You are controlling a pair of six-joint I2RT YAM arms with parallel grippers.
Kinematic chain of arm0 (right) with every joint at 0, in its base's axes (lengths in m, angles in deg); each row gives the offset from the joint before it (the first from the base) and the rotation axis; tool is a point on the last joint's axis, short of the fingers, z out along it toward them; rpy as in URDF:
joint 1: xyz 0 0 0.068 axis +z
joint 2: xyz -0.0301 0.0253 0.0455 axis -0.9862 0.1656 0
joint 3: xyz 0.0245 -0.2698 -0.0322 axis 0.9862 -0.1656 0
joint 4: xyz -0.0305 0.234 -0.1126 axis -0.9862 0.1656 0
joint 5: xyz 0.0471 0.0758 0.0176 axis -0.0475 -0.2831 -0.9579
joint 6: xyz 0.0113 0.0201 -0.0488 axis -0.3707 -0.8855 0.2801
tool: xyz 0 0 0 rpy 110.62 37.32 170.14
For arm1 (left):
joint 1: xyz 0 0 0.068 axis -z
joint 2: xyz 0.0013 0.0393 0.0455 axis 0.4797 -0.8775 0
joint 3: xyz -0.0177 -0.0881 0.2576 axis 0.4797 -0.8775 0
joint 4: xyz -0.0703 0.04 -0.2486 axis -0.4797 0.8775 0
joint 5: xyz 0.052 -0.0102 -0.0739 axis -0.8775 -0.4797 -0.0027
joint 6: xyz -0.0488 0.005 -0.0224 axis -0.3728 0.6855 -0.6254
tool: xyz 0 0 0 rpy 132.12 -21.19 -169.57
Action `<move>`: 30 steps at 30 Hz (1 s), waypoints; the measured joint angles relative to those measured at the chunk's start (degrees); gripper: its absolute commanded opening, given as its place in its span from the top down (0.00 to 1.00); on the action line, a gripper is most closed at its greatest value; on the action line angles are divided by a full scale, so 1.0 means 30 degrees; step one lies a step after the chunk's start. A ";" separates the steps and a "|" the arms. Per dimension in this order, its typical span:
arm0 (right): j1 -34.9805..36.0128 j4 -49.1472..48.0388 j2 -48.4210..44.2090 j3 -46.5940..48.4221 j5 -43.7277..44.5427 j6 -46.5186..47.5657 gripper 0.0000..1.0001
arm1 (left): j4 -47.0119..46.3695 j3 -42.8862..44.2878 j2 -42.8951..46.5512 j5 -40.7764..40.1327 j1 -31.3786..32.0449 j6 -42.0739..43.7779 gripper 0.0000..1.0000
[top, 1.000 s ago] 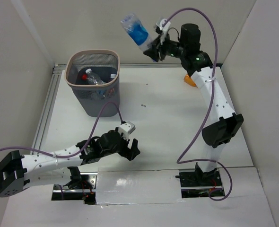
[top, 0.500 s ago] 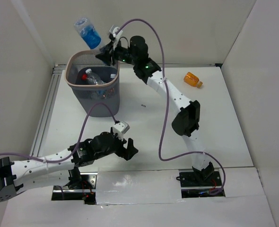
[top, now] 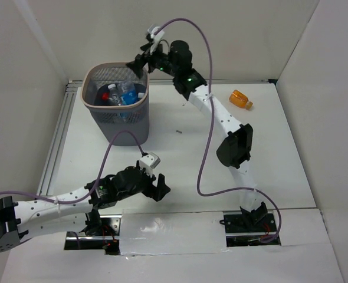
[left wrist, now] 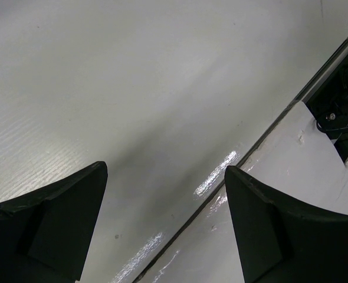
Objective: Put the plastic bottles in the bin
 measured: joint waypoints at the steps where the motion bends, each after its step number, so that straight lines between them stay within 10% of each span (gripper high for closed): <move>1: -0.0379 0.0248 -0.0211 0.0000 0.0299 0.0138 0.00 | -0.0029 0.0000 -0.0117 0.0000 0.0000 0.0007 0.07; 6: -0.3934 0.3213 -0.1719 -0.0080 0.1741 0.1246 0.43 | -0.0240 -0.0029 -0.0488 0.0036 0.0000 0.0015 0.07; 9: -0.7140 0.5515 -0.2390 -0.0386 0.2331 0.2004 0.50 | -0.0539 -0.0029 -0.0619 0.0146 0.0000 0.0015 0.07; 18: -1.3755 1.1132 -0.2994 -0.6149 0.3067 0.5122 0.08 | -0.1268 -0.0029 -0.2594 0.0845 0.0000 0.0153 0.07; 30: -1.5919 1.3165 -0.2361 -0.7016 0.0634 0.9296 0.00 | -0.1530 0.0117 -0.3147 0.1319 0.0000 0.0168 0.07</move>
